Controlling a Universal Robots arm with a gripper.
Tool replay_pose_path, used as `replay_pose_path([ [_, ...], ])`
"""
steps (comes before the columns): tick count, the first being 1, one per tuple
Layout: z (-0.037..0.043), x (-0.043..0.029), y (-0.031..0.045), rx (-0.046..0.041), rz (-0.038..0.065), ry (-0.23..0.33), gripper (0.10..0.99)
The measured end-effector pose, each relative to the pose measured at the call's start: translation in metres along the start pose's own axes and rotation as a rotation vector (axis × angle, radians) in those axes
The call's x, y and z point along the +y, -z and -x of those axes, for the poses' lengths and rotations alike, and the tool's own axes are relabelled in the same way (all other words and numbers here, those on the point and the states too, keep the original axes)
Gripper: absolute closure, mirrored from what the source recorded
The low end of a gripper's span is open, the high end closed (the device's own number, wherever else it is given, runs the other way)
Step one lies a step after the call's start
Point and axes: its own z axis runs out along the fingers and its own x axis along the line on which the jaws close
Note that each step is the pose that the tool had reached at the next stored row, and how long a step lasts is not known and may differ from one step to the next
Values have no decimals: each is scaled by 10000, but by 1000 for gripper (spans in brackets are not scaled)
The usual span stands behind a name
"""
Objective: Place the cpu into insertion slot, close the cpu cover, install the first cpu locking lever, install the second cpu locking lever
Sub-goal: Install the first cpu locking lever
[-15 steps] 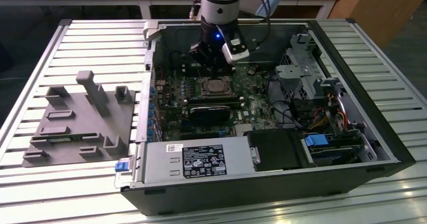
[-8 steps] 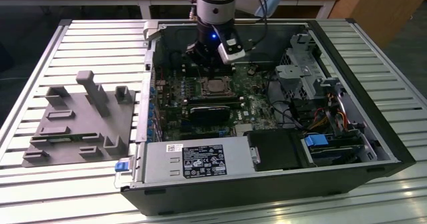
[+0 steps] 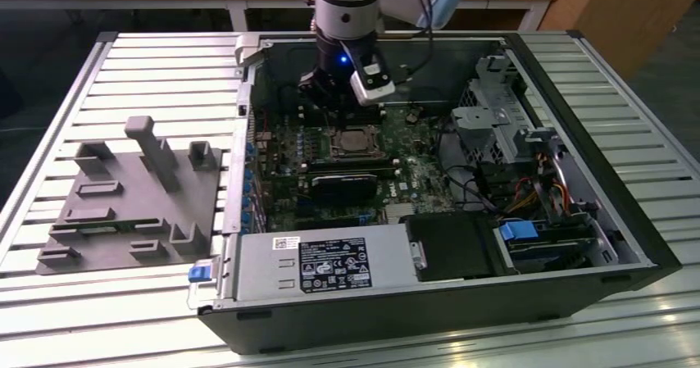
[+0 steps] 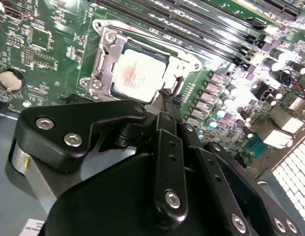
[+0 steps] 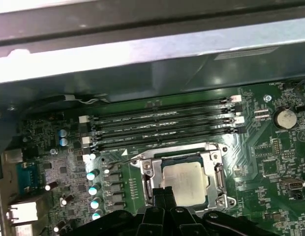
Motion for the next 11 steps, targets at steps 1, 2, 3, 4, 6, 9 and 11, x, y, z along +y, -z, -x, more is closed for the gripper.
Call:
replay_pose_path([
  [1, -17, -3, 0, -4, 0, 1, 980],
  [2, -31, -5, 0, -7, 1, 1, 980],
  [3, -45, -7, 0, -10, 2, 1, 980],
  [4, -60, -9, 0, -13, 2, 1, 980],
  [6, -91, -14, 1, -22, 4, 1, 980],
  [9, -145, -23, 1, -38, 6, 2, 980],
  [11, -182, -29, 1, -52, 9, 2, 980],
])
